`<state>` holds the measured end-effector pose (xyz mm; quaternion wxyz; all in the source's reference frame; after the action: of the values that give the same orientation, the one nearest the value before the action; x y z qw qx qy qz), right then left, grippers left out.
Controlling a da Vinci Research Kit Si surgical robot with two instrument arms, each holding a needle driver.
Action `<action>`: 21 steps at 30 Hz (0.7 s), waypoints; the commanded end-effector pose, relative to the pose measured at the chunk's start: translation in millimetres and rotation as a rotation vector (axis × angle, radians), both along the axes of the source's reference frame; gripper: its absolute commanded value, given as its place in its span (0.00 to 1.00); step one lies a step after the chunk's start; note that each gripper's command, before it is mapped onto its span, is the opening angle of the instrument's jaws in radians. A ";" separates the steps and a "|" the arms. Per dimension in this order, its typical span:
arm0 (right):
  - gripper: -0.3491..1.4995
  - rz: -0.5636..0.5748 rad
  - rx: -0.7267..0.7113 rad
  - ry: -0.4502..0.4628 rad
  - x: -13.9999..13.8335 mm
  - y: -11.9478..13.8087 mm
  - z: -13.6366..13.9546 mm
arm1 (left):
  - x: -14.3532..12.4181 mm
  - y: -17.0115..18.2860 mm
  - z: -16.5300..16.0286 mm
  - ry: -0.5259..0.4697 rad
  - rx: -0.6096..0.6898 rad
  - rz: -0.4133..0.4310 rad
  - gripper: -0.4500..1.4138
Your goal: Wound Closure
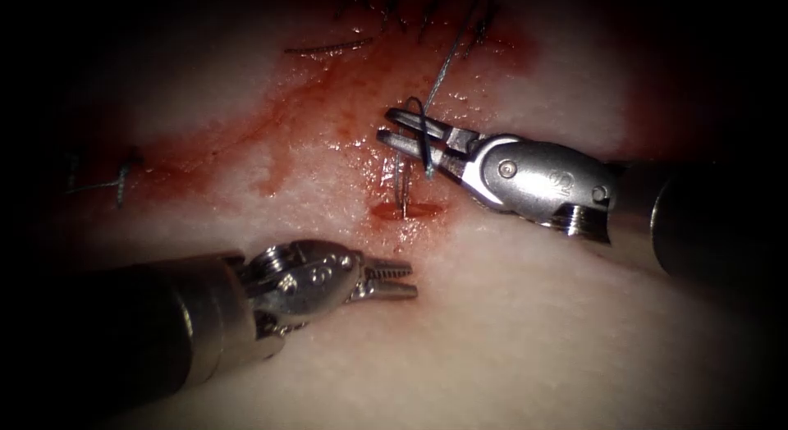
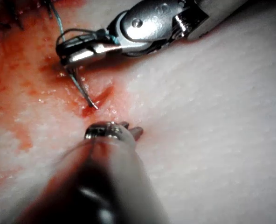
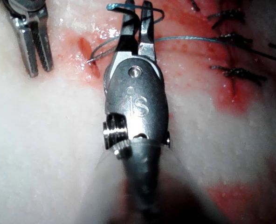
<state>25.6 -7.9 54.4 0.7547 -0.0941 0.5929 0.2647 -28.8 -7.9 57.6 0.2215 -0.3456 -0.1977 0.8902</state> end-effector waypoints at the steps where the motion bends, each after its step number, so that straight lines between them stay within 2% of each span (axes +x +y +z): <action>1: 0.00 0.011 0.014 0.004 1.0 -0.2 0.5 | -0.7 -0.3 0.8 -0.002 0.000 0.002 0.42; 21: 0.00 0.041 0.291 0.028 1.6 0.0 0.5 | -0.3 -1.7 2.2 -0.001 0.019 0.011 0.39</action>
<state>26.3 -7.8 54.4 0.7460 0.0087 0.5558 0.3667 -28.5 -9.4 59.2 0.2193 -0.3431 -0.2079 0.8894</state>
